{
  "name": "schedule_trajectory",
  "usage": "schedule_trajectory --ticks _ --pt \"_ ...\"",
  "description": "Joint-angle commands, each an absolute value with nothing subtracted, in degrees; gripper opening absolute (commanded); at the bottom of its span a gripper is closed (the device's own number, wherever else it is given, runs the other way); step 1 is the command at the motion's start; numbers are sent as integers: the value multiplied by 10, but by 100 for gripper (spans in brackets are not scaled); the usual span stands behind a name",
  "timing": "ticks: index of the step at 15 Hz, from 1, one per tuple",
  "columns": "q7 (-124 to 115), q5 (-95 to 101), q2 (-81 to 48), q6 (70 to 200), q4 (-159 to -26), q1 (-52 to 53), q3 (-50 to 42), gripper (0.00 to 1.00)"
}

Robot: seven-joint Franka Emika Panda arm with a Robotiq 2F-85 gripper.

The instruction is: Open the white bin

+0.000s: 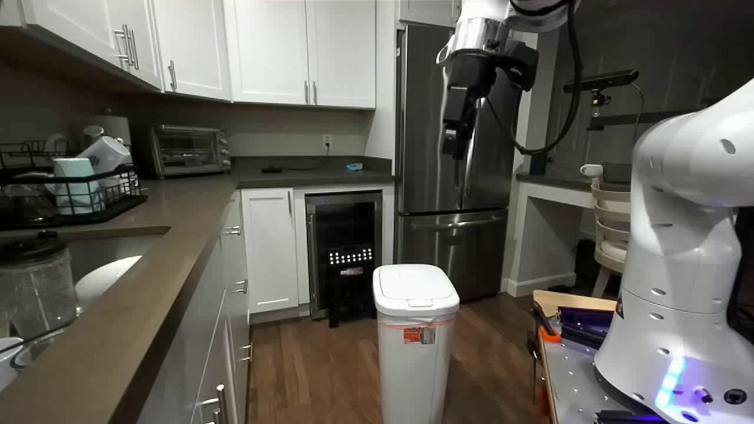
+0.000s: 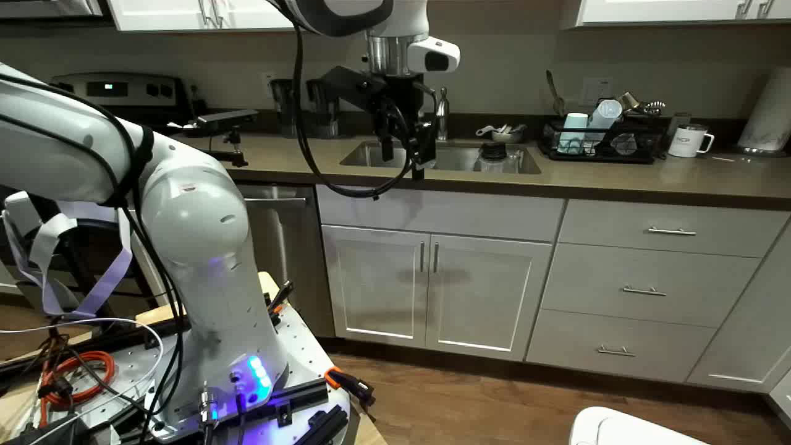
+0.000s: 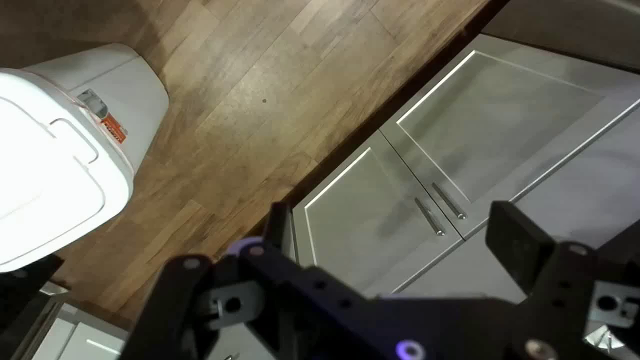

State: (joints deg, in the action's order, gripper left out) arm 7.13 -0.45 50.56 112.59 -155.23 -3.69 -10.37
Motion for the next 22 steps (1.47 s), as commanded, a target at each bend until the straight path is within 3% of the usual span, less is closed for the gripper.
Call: schedule_trajectory --ticks 1,15,22 --pt "75 -9 504 1124 -1551 -43 -99 100" --pt "70 -5 500 1136 -1565 -43 -93 100" --pt "82 19 311 1323 -1610 -65 -115 100"
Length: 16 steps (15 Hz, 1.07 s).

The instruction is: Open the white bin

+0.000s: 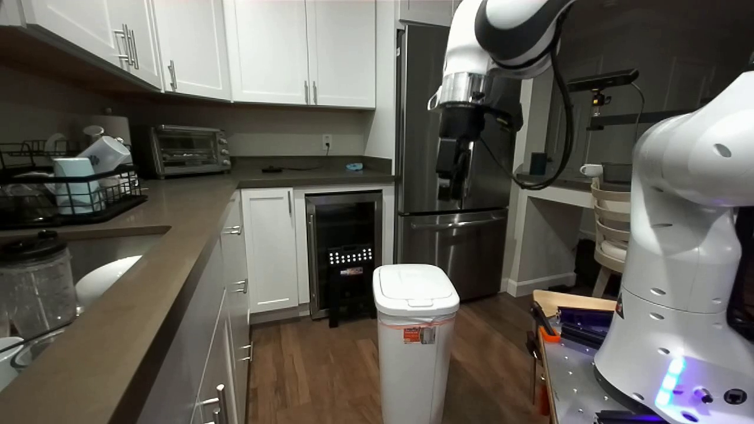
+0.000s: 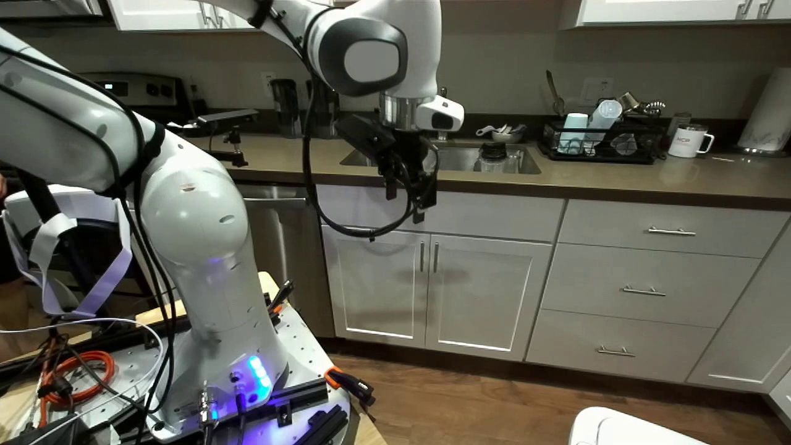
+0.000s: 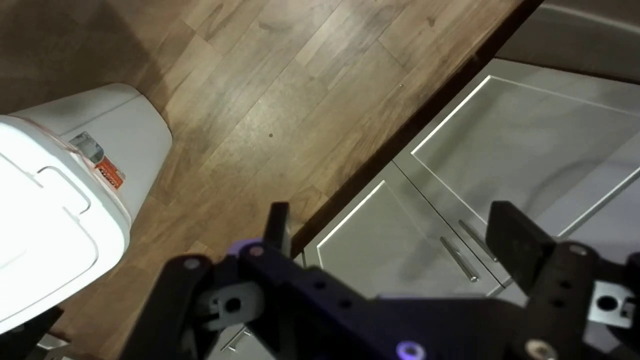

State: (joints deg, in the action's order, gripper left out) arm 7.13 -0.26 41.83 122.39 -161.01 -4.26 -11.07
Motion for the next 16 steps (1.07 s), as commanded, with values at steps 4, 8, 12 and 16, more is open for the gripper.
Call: schedule_trajectory --ticks 4,8,12,16 --pt "68 66 154 1478 -1588 -112 -124 100" --pt "40 103 -2 1567 -1518 -155 -137 100" --pt "49 76 -147 1601 -1414 -161 -159 100" --pt "66 11 -289 1571 -1276 -189 -141 100"
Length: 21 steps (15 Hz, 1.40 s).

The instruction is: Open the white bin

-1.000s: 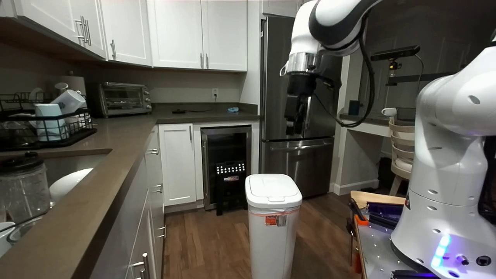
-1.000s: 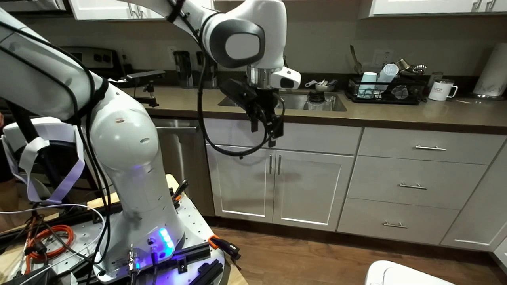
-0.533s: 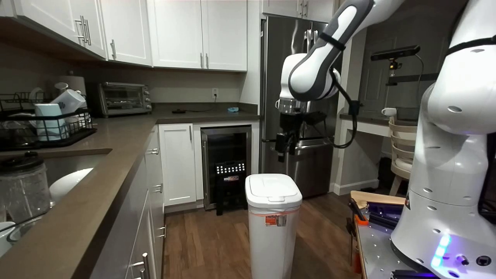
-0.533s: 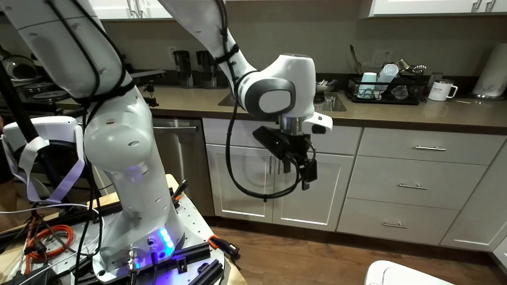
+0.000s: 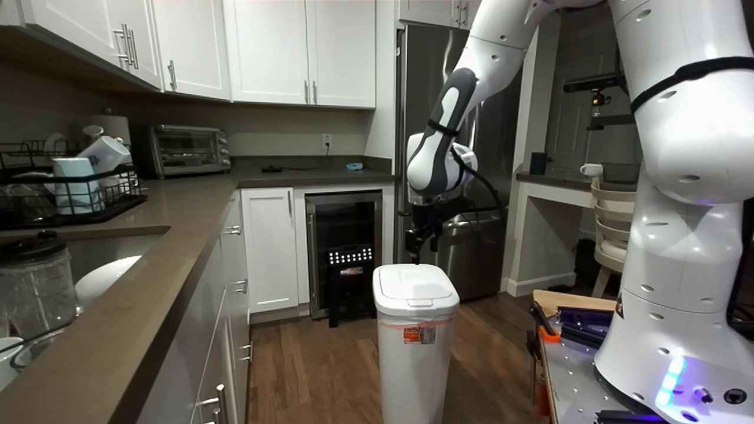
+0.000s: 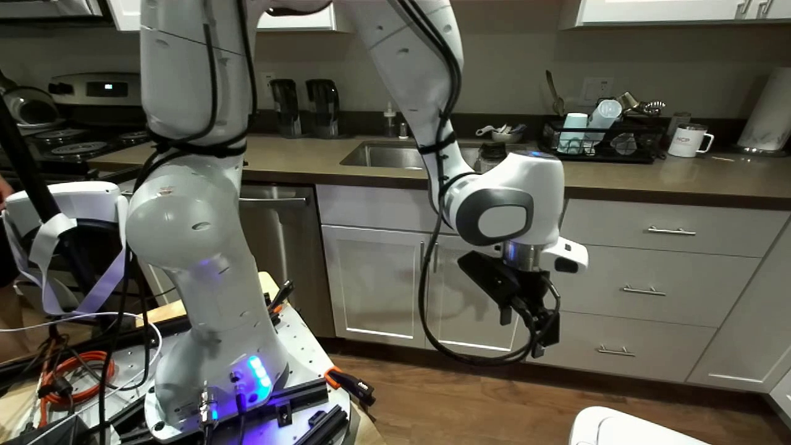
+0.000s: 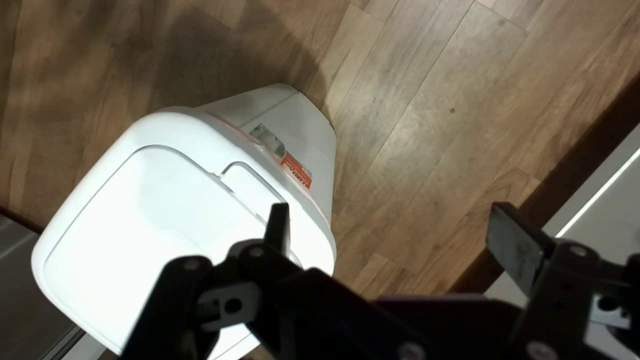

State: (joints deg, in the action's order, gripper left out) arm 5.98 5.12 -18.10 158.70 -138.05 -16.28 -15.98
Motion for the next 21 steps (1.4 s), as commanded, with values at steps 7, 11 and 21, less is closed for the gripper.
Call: schedule_trajectory --ticks 7,11,21 --pt "77 -30 -499 1456 -1021 -272 -109 100" --pt "99 -57 -590 1381 -881 -335 -84 100" --pt "107 -110 -681 1244 -718 -401 -30 100"
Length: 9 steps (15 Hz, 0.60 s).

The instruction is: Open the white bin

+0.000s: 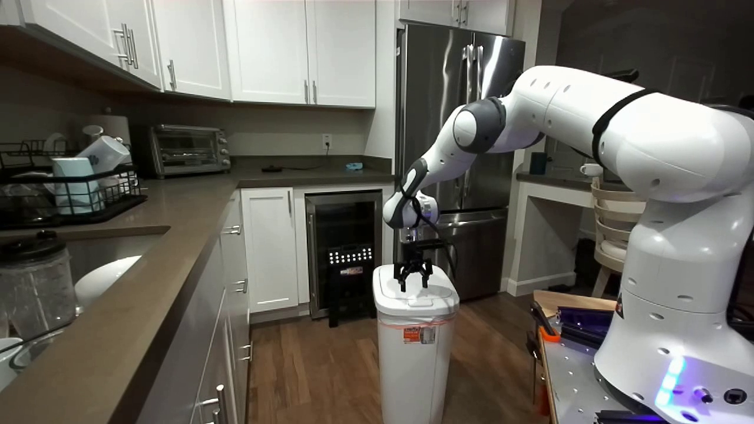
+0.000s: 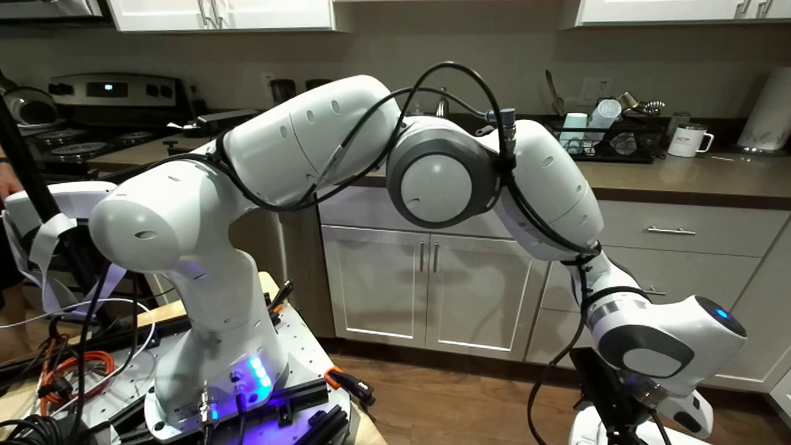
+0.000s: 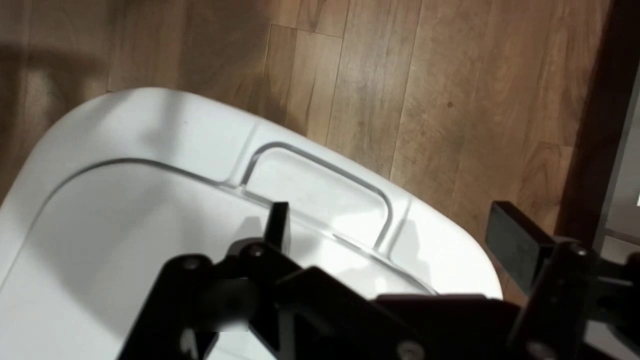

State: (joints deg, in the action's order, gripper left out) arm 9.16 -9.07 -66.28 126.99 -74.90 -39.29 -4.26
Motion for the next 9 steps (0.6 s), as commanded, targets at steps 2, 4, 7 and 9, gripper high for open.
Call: schedule_trajectory --ticks 2,4,7,9 --pt "108 -112 -684 1246 -719 -399 -27 100" --pt "107 -111 -688 1250 -726 -397 -25 100" --pt "111 -108 -689 1268 -742 -395 -26 100" --pt "113 -107 -693 1278 -749 -395 -26 100"
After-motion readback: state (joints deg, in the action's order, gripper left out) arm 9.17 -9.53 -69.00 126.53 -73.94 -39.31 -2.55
